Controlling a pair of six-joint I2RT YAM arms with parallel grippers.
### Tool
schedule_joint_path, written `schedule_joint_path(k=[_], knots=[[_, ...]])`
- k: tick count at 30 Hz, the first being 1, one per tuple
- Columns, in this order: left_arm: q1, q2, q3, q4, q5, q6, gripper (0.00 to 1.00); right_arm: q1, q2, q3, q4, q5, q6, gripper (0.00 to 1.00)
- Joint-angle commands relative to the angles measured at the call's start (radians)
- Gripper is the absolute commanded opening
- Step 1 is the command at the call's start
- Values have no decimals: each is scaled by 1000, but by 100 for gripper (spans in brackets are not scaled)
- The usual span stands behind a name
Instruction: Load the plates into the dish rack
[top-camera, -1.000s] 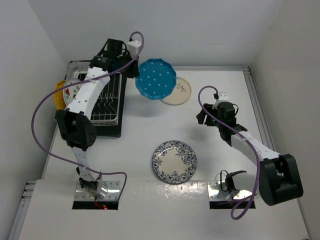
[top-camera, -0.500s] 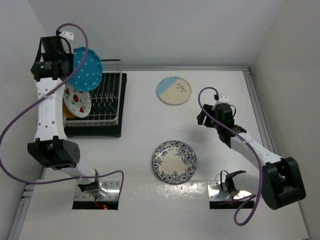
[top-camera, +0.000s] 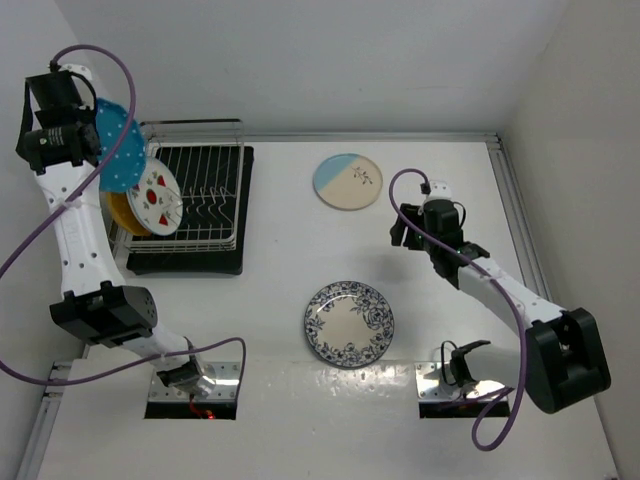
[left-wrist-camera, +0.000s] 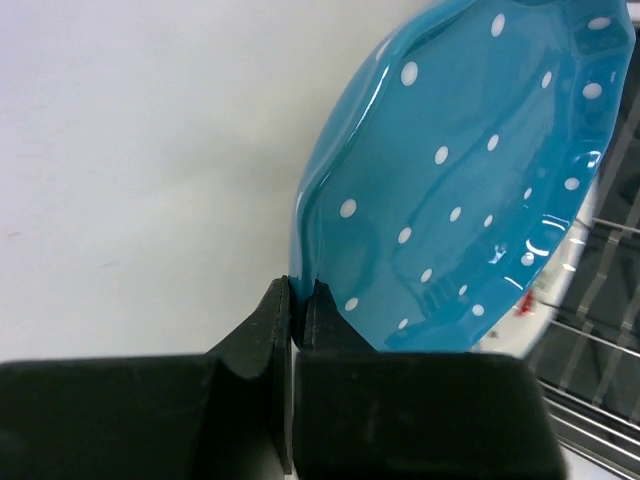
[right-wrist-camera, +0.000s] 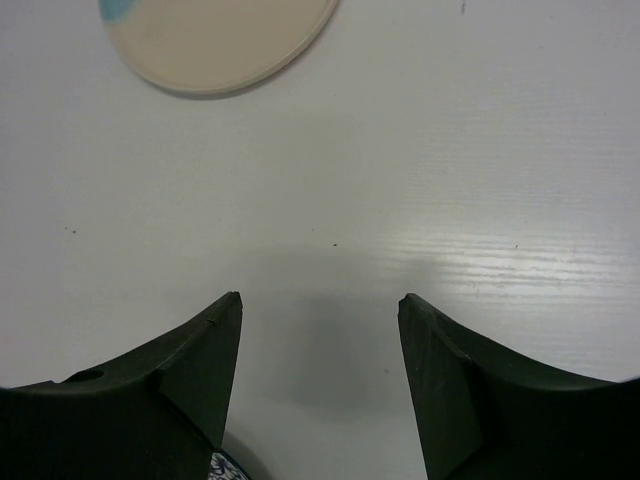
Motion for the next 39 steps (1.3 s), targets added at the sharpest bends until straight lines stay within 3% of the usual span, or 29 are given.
schedule_joint_path(k=[1, 8, 16, 27, 39], knots=[[6, -85, 82, 182, -107, 19, 0, 20, 32, 83, -31, 6, -5, 64], [6, -94, -16, 274, -188, 53, 0, 55, 79, 159, -71, 33, -15, 64], [-5, -76, -16, 319, -228, 75, 0, 60, 55, 160, -97, 71, -38, 64], [-65, -148, -318, 455, -291, 84, 0, 63, 9, 121, -85, 90, -66, 64], [-115, -209, -547, 547, -316, 82, 0, 60, -60, 61, -79, 128, -77, 64]])
